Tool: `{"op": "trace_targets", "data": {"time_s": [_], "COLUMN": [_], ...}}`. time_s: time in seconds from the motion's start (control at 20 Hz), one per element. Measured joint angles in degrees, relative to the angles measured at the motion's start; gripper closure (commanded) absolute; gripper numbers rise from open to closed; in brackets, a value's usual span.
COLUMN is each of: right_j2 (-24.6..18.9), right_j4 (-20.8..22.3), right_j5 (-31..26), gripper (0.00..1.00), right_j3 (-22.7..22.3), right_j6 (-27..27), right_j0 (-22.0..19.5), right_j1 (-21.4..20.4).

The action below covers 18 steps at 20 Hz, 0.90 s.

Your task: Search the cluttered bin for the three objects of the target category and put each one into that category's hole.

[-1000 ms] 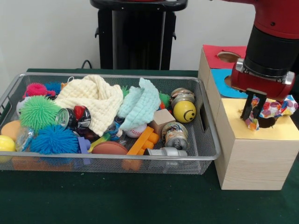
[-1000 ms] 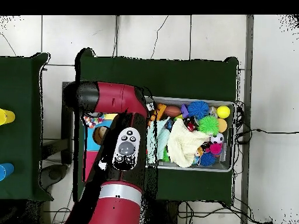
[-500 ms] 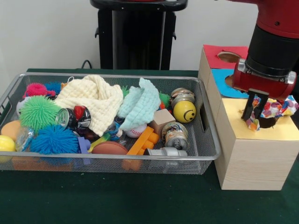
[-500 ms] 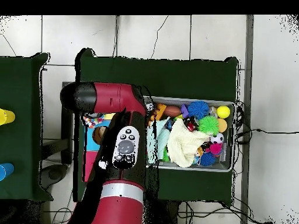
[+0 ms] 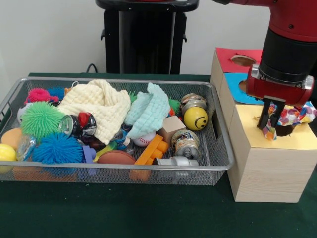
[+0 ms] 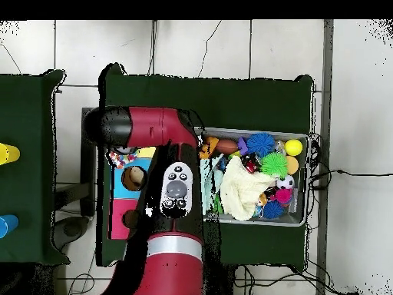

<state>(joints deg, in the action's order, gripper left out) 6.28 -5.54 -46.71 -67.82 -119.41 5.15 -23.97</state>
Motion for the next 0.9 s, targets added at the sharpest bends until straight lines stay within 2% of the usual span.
{"op": "trace_targets", "data": {"time_s": [0.5, 0.9], "right_j2": [-3.15, -6.26], "right_j4": [2.12, 2.75], "right_j5": [0.14, 3.95], "gripper": [1.00, 1.00], "right_j3": [-0.38, -1.49], "right_j6": [0.00, 0.00], "right_j0": [-1.74, -2.15], "right_j1": [-0.72, -0.35]}}
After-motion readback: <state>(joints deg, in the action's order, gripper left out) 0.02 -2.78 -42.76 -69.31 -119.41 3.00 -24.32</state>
